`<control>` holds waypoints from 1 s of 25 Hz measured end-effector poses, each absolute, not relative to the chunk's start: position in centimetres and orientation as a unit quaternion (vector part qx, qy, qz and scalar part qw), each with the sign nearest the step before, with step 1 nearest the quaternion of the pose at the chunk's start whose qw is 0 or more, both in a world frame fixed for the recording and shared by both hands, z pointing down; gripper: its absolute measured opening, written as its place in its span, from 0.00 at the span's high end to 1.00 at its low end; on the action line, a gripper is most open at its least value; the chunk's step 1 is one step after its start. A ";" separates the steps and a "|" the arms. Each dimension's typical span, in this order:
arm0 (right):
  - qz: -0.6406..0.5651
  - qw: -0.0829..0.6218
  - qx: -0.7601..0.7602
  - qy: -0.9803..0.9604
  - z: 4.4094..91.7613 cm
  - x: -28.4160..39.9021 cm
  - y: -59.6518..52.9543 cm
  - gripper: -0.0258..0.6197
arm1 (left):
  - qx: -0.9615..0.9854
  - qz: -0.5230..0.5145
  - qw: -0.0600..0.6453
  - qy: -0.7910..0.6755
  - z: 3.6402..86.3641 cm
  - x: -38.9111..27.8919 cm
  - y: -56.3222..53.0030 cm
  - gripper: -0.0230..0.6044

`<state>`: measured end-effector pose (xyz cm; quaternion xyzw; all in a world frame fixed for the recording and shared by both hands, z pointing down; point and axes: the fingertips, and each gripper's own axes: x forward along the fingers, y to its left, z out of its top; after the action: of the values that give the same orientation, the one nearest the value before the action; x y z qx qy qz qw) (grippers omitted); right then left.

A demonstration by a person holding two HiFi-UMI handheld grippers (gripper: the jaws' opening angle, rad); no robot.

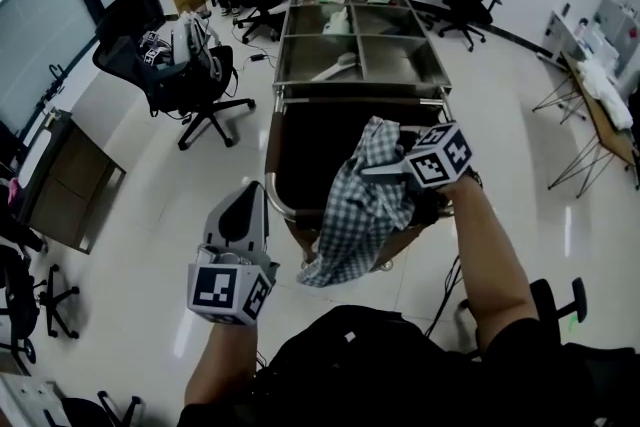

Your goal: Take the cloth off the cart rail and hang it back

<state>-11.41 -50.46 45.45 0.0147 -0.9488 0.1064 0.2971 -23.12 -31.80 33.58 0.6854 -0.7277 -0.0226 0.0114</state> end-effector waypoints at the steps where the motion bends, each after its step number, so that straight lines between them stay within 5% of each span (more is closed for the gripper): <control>1: 0.119 0.291 0.016 -0.949 45.2 -10.7 -50.5 0.11 | 0.688 -0.024 0.011 -0.725 33.6 -22.9 -31.9 0.96; 17: 0.106 0.204 0.082 -0.970 38.5 -2.2 -44.9 0.12 | 0.743 -0.025 0.011 -0.668 33.3 -16.8 -30.4 0.96; 18: 0.104 0.193 0.082 -0.972 38.1 -2.2 -44.0 0.16 | 0.746 -0.023 0.011 -0.666 33.5 -16.4 -29.9 0.96; 20: 0.097 0.162 0.095 -0.977 37.0 -2.1 -42.3 0.42 | 0.750 -0.021 0.012 -0.661 34.1 -15.9 -28.8 0.96; 22: 0.087 0.128 0.125 -0.980 36.0 -2.0 -40.9 0.91 | 0.754 -0.017 0.017 -0.656 34.5 -15.3 -27.5 0.96; 25: 0.081 0.090 0.172 -0.978 35.1 -1.6 -38.7 0.95 | 0.760 -0.013 0.022 -0.650 34.9 -14.5 -25.2 0.96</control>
<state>-1.59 -38.72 35.06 0.1716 -0.9778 0.0805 0.0896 -14.50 -25.23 34.94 0.7599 -0.6496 -0.0128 0.0219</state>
